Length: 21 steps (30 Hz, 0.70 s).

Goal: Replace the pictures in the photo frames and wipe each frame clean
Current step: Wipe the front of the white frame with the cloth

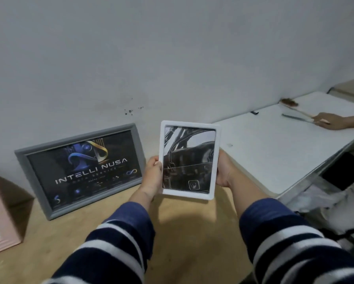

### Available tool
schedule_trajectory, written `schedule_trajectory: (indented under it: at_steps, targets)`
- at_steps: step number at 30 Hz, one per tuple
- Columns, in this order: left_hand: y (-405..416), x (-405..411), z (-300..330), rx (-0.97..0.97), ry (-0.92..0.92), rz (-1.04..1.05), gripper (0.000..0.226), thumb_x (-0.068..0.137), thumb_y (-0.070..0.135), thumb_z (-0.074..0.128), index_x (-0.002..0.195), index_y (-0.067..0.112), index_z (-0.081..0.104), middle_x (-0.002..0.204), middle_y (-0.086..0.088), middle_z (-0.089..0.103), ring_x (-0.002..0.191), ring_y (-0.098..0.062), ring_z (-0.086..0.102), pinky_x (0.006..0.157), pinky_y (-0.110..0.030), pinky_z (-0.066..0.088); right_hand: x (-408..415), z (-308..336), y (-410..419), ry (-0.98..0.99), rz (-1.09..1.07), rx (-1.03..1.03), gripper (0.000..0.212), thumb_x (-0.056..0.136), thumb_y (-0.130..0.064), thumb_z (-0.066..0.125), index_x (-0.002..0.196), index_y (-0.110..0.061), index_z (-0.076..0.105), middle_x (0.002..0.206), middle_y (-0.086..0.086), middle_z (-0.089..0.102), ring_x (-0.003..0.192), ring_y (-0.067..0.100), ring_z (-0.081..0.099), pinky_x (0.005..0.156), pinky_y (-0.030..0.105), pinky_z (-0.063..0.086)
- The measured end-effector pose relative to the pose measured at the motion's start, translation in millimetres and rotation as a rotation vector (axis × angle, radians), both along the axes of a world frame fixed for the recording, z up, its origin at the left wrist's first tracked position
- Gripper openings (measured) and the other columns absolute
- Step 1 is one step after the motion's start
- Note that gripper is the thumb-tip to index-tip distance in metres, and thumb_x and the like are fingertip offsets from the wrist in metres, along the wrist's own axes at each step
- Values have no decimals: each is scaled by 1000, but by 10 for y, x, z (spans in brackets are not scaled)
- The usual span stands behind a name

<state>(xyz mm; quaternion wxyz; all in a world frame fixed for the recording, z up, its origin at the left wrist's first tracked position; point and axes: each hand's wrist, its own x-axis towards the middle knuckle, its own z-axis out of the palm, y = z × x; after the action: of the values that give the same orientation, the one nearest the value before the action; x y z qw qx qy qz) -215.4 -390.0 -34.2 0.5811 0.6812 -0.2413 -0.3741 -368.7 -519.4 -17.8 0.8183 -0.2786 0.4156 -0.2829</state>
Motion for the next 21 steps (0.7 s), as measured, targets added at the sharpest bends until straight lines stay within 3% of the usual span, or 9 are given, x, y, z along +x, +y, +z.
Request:
schedule_trajectory:
  at_steps: [2, 4, 7, 10, 12, 16, 21]
  targets:
    - [-181, -9, -79, 23, -13, -3, 31, 100, 8, 30, 120, 17, 51, 106, -3, 58, 92, -15, 53, 81, -31, 42, -18, -81, -202, 27, 44, -88, 18, 87, -22, 51, 71, -15, 56, 60, -1, 55, 60, 13, 53, 79, 23, 46]
    - [-313, -4, -133, 32, -29, -15, 30, 101, 12, 29, 121, 20, 50, 107, -2, 59, 92, -13, 56, 75, -29, 45, 10, -183, -340, 80, 72, -144, 25, 86, -27, 49, 66, -15, 57, 63, 3, 56, 66, 22, 58, 80, 35, 52]
    - [-480, 17, -251, 40, -11, -4, 29, 102, 16, 31, 123, 20, 51, 109, -7, 60, 96, -21, 60, 80, -35, 50, 52, -334, -523, 91, 55, -126, 52, 94, -26, 41, 47, -16, 59, 50, 0, 56, 46, 16, 58, 58, 28, 50]
    - [-576, 37, -382, 55, -3, 24, 29, 102, 16, 32, 124, 19, 52, 110, -8, 61, 98, -24, 60, 87, -39, 51, 94, -398, -629, 85, 47, -95, 41, 95, -24, 42, 58, -14, 59, 48, 0, 56, 40, 14, 57, 45, 22, 49]
    - [-599, 42, -452, 71, -3, 33, 30, 102, 16, 32, 123, 20, 52, 111, -8, 61, 102, -24, 61, 91, -41, 50, 110, -435, -658, 76, 63, -92, 34, 94, -26, 46, 67, -12, 60, 53, 3, 60, 44, 16, 61, 48, 25, 52]
    - [-615, 58, -544, 81, 24, 43, 27, 102, 14, 31, 115, 24, 52, 111, -7, 61, 105, -26, 60, 94, -41, 49, 129, -615, -762, 148, 116, -237, 31, 95, -32, 46, 84, -11, 66, 76, 10, 69, 72, 26, 69, 77, 41, 56]
    - [-622, 31, -619, 68, 61, 78, 27, 102, 13, 31, 114, 20, 54, 112, -11, 61, 103, -26, 59, 91, -38, 48, 141, -657, -728, 254, 103, -296, 29, 100, -19, 40, 81, -15, 62, 73, 4, 66, 64, 18, 64, 65, 34, 52]
